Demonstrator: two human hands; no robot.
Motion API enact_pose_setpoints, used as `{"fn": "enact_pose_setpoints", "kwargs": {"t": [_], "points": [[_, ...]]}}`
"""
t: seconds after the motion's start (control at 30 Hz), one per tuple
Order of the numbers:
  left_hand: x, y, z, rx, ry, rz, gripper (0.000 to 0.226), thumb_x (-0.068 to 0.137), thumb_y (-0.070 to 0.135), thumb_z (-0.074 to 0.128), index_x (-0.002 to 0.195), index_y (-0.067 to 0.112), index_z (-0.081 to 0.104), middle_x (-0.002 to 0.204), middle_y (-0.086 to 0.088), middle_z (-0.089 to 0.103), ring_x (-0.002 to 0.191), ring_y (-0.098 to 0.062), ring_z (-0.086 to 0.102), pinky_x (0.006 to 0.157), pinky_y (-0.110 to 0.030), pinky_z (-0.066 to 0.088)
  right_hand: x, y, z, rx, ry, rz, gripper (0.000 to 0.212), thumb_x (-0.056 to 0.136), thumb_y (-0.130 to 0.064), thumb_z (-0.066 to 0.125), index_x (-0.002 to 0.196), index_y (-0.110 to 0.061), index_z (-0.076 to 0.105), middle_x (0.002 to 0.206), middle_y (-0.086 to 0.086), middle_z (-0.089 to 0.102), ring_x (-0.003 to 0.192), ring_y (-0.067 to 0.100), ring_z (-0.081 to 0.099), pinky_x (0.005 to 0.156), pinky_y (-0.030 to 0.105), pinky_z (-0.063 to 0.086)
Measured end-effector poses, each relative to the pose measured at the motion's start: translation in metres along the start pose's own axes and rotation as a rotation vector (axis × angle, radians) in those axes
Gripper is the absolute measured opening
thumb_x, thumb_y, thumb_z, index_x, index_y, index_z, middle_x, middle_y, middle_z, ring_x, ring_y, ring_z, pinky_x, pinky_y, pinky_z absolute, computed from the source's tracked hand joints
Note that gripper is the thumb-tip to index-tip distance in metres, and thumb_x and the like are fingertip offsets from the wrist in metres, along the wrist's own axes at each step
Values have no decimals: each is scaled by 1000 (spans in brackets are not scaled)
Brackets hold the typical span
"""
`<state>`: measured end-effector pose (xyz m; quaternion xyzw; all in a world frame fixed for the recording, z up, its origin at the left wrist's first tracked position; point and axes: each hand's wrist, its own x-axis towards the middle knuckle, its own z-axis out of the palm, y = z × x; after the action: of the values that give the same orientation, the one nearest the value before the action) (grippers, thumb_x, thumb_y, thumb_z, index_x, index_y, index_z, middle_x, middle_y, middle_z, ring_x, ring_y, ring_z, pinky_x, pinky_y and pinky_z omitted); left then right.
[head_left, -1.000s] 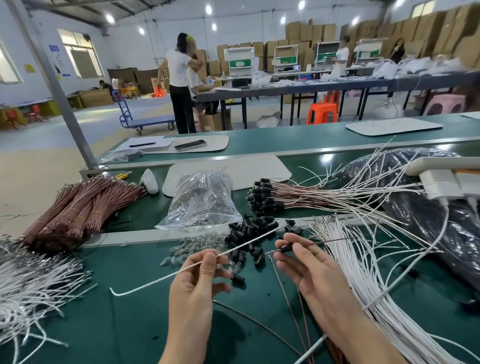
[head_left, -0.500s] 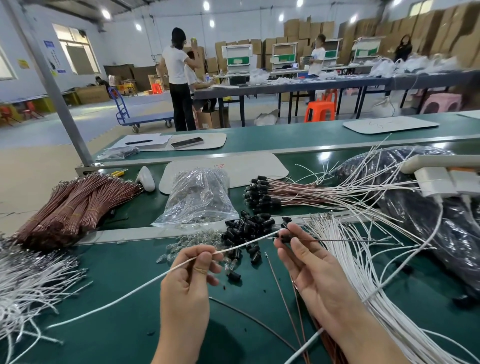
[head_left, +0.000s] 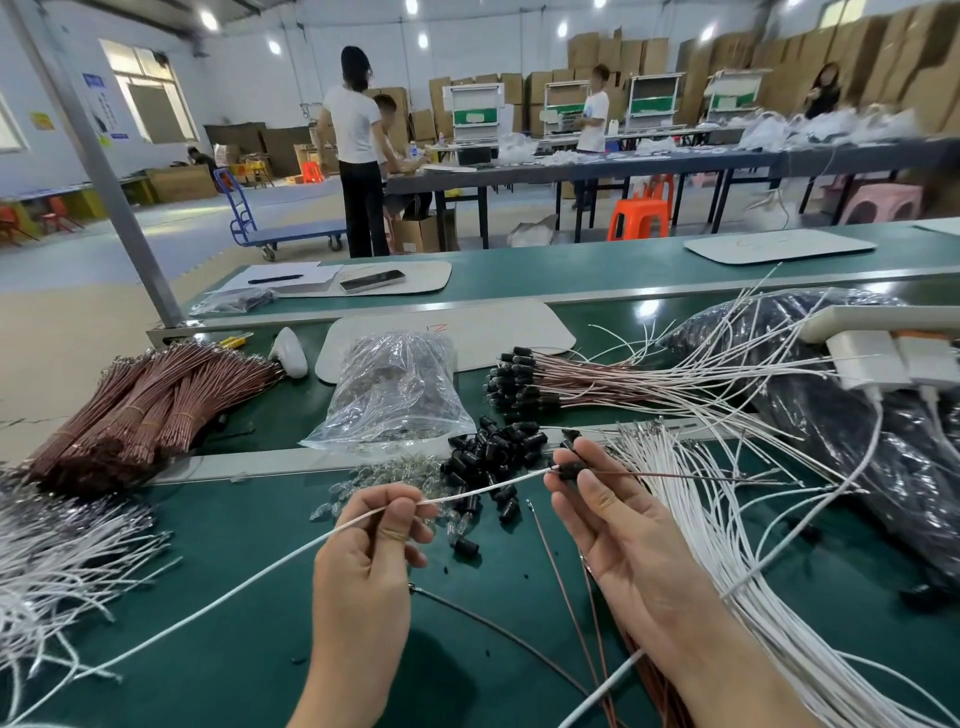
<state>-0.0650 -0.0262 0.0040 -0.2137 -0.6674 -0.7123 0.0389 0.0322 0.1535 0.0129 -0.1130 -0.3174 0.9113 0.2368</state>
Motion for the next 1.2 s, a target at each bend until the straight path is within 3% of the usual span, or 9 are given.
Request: {"fn": "enact_pose_setpoints", "kwargs": {"t": [0.17,0.37,0.73,0.93,1.03,1.2], "points": [[-1,0,0,-1,-14,-16,18,93,30,54,85,31,70,85,-3,73,69,-12,64,60,-22,53,0,-1,0,17,19,1,28,83,-3,64,107,-7,78,118,18,72,97,26,75,76,27,62],[-3,-3,1,5,-23,-16,24,93,29,54,92,8,68,85,4,73,68,-12,64,60,-24,55,-1,1,0,44,-7,40,35,86,-1,61,120,-3,70,119,22,71,99,31,74,78,33,63],[-8,-1,11,-48,-78,-69,22,90,28,59,95,10,70,85,-5,75,68,-16,66,58,-27,55,-3,7,3,-7,-37,48,41,86,-3,63,127,-5,65,122,17,71,96,27,75,75,30,62],[-12,-1,15,-80,-117,-103,19,85,30,65,90,16,77,81,-7,75,67,-14,67,58,-24,55,-4,16,9,-136,-81,100,29,81,-4,67,108,-9,76,120,19,71,96,29,75,73,30,61],[-17,1,19,-76,-164,-106,14,83,31,67,90,27,78,78,-7,75,66,-13,66,57,-21,54,-7,28,12,-298,-134,121,24,78,-11,72,99,-17,80,117,14,74,103,29,73,77,31,60],[-17,-1,19,-104,-184,-153,14,85,33,66,92,29,78,76,-12,73,69,-17,67,59,-25,56,-8,30,11,-445,-146,101,34,75,-28,79,108,-20,79,108,12,76,99,23,73,82,32,59]]}}
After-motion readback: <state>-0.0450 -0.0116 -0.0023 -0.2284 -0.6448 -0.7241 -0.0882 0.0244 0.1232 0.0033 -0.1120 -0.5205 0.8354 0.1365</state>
